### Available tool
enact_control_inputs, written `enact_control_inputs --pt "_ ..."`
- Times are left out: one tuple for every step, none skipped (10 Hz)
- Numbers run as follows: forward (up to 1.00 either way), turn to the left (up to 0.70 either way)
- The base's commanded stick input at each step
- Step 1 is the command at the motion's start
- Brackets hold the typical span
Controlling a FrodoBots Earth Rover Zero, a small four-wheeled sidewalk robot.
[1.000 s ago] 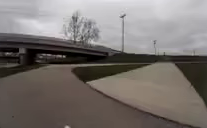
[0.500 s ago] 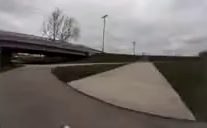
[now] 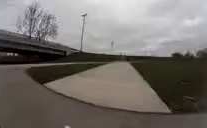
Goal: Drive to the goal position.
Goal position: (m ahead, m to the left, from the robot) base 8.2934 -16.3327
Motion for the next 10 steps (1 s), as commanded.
enact_control_inputs --pt "1.00 0.00" --pt "1.00 0.00" --pt "1.00 0.00" --pt "1.00 0.00" --pt "1.00 0.00" --pt "1.00 0.00" --pt "1.00 0.00" --pt "1.00 0.00" --pt "1.00 0.00" --pt "1.00 0.00"
